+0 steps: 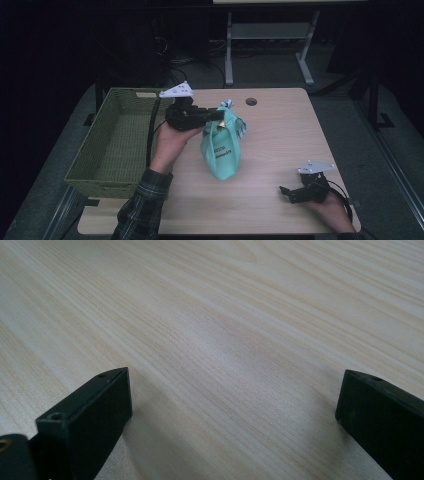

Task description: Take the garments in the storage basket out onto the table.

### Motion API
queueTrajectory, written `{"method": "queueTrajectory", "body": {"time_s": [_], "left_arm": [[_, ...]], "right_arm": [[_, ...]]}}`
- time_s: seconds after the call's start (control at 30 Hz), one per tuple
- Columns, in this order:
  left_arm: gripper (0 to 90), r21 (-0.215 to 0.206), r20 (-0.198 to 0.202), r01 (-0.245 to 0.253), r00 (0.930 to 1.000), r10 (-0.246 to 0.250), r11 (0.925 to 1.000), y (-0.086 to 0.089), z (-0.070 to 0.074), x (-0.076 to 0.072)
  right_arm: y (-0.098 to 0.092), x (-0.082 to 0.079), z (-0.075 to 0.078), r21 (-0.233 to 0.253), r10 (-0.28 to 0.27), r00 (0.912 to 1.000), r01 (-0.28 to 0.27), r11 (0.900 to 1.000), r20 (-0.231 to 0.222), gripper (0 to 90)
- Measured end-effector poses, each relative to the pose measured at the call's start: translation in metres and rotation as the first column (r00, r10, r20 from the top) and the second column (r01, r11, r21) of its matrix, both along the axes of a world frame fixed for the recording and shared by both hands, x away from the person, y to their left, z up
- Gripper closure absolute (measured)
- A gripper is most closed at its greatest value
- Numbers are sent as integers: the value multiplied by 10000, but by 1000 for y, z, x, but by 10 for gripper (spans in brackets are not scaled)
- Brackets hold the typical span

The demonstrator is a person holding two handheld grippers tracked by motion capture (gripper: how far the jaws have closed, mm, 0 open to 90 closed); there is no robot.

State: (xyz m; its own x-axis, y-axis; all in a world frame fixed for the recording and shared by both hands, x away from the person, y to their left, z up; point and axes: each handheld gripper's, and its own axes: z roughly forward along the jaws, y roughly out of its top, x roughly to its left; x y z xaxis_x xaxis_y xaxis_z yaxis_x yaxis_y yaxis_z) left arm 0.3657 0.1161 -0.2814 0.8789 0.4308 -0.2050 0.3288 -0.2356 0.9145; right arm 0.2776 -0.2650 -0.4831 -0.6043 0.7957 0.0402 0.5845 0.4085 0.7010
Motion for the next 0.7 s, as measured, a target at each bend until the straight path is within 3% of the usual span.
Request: {"method": "queueTrajectory", "body": {"time_s": [0.2, 0.53, 0.7], "left_arm": [[841, 94, -90, 333, 9994, -332, 9994, -23, -17, 2], [840, 271, -426, 623, 9972, -611, 9977, -45, -49, 7], [840, 639, -449, 734, 9965, -706, 9953, -55, -64, 10]], "right_arm": [[0, 0, 0, -12, 12, 10000, -12, 10000, 25, 10], [0, 0, 0, -13, 9, 10000, -9, 10000, 13, 10], [0, 0, 0, -7, 6, 10000, -6, 10000, 9, 10]]}}
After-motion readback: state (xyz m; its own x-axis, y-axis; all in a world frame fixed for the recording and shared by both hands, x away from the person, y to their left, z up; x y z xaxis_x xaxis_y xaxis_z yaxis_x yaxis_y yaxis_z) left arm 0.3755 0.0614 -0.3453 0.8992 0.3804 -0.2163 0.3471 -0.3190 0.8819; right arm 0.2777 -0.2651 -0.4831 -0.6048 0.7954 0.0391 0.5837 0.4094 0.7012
